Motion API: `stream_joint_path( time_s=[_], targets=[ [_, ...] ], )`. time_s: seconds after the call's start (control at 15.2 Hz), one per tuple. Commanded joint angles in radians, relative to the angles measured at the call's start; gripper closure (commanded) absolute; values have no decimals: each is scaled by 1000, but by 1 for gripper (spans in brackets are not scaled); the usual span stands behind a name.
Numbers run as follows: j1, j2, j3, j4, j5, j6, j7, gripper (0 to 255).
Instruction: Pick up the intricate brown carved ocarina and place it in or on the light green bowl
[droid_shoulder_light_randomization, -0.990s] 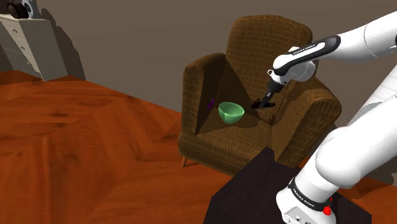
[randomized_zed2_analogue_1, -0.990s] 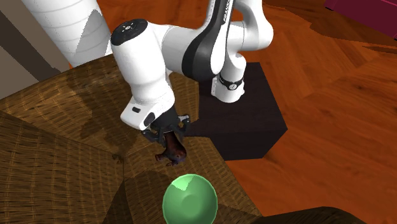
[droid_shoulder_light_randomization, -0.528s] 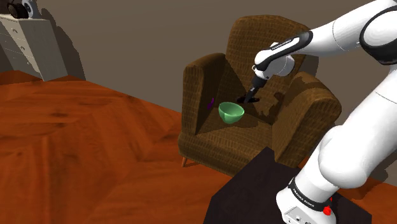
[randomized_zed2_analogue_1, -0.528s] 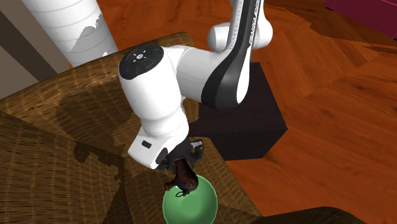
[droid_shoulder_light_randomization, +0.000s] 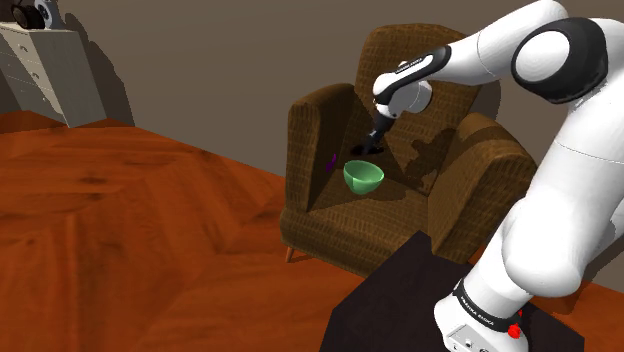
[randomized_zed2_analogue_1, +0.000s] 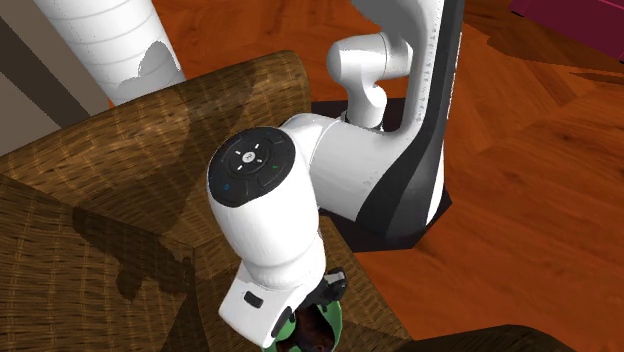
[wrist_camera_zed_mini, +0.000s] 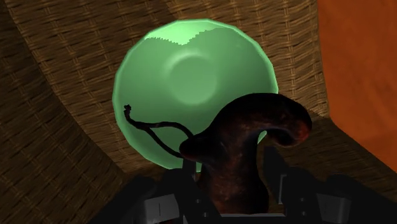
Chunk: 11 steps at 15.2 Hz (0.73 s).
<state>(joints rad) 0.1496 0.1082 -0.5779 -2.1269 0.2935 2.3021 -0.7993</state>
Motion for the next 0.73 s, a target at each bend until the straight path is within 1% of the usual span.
stream_joint_path(
  time_s=[0.0,0.66],
  targets=[
    [-1,20,4,-2,19,18,-11,255],
    [-21,114,33,-38,124,121,-96,255]
  ],
)
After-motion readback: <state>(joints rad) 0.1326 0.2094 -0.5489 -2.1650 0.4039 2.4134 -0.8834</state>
